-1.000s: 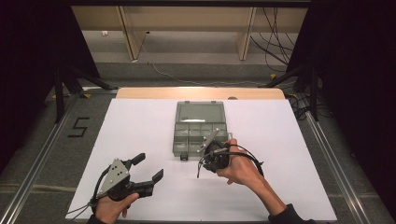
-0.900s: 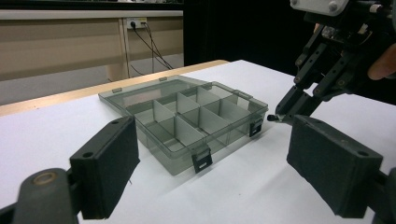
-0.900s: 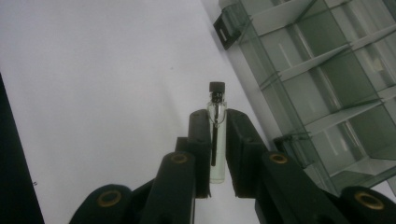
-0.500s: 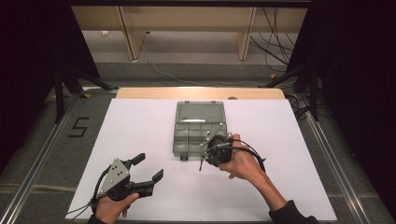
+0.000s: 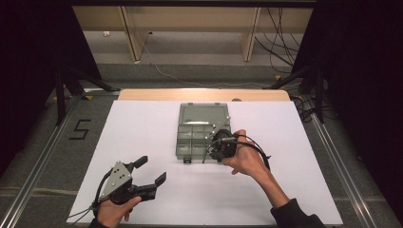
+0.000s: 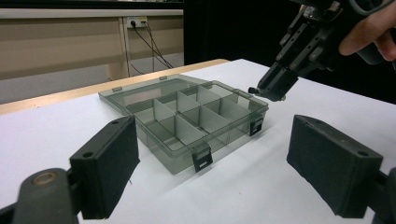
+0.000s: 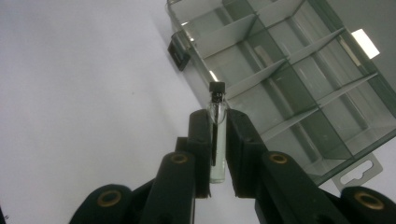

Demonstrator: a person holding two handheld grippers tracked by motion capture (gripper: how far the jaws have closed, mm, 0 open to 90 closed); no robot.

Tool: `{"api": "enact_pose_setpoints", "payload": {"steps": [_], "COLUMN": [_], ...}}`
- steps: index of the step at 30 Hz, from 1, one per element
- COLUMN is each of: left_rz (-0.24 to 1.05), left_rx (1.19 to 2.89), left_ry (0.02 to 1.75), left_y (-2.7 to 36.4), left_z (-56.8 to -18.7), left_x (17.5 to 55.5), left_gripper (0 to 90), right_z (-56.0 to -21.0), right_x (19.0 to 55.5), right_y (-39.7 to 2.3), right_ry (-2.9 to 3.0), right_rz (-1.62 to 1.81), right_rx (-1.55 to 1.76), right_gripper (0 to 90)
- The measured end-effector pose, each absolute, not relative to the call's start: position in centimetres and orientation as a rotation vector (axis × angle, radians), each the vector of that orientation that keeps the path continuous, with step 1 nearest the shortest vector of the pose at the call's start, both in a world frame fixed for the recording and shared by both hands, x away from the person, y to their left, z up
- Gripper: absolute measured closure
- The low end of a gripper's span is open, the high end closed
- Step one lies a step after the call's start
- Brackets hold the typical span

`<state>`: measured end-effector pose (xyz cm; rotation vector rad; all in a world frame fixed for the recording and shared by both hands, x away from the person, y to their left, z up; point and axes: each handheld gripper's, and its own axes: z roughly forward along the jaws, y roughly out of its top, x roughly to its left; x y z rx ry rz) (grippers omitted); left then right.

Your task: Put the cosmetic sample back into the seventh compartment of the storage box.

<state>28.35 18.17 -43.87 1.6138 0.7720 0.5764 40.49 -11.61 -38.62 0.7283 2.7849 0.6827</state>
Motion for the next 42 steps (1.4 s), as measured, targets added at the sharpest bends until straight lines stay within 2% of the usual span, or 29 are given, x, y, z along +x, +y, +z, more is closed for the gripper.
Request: {"api": "enact_pose_setpoints", "payload": {"steps": [24, 42], "left_rz": [0.577, 0.577], "left_rx": [1.613, 1.611], "left_ry": [0.767, 0.767], "left_y": [18.2, 18.2], "left_z": [-43.9, -43.9], "left_x": [28.4, 28.4], "left_gripper": [15.7, 15.7], "right_z": [-39.8, -40.8], "right_x": [44.1, 45.4], "right_y": [-10.9, -10.5], "right_ry": [2.752, 2.736], "right_rz": [0.631, 0.618], "right_rx": [0.91, 0.974], "right_gripper": [80.9, 80.7]}}
